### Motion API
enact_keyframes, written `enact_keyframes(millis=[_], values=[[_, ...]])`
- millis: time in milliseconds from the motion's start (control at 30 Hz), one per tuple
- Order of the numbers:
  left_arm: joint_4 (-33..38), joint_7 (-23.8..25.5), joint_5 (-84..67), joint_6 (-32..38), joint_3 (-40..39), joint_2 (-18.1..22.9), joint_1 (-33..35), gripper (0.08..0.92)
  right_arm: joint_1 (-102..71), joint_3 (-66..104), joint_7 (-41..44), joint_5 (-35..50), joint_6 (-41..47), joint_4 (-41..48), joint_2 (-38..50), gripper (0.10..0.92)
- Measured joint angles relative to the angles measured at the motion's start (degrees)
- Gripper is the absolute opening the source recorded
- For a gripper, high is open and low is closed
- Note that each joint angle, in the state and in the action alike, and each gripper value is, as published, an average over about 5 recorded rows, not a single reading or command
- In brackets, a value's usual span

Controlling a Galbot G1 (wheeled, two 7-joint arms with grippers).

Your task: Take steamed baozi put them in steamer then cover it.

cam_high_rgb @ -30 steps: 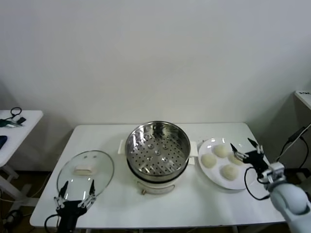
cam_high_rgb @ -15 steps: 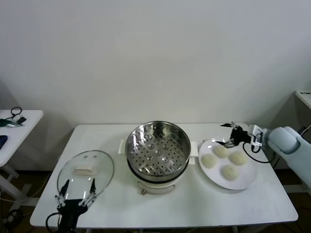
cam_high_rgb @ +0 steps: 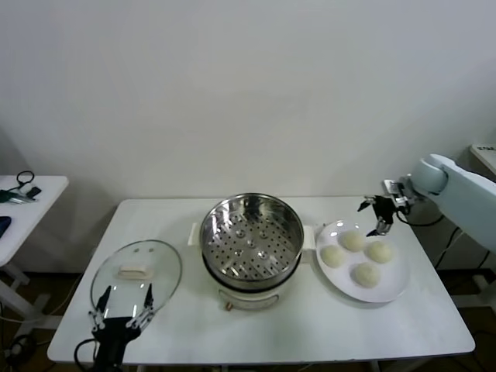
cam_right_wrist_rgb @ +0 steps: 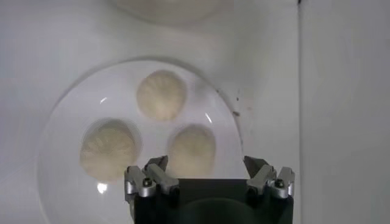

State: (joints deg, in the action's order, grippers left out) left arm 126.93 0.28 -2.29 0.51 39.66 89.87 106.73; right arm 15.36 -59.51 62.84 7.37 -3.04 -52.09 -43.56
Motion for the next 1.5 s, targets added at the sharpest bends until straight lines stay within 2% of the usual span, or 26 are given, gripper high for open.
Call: enact_keyframes(millis=[400, 967, 1067, 1333, 1500], values=[[0.0, -0.1, 0.1, 0.3, 0.5, 0.2, 0.1, 0.823, -2.4, -0.8, 1.4, -3.7, 0.8, 8.5, -7.5, 0.823], [-0.2, -0.2, 0.5, 0.4, 0.4, 0.7, -0.1, 0.823, -7.5, 4.3, -0.1, -9.8, -1.4, 18.1, -13.3, 0.822], [-0.2, -0.2, 0.5, 0.4, 0.4, 0.7, -0.1, 0.823, -7.8, 4.8, -0.3, -10.4, -1.5, 18.9, -13.7, 0.797], [-0.1, -0.4, 0.5, 0.5, 0.5, 0.8, 0.0, 0.823, -8.5, 5.6, -0.7, -10.9, -1.8, 19.9, -14.0, 0.652], [0.0, -0.5, 0.6, 0.6, 0.3, 0.8, 0.1, 0.823, -8.3, 5.8, -1.1, -10.5, -2.1, 19.9, -13.9, 0.621]])
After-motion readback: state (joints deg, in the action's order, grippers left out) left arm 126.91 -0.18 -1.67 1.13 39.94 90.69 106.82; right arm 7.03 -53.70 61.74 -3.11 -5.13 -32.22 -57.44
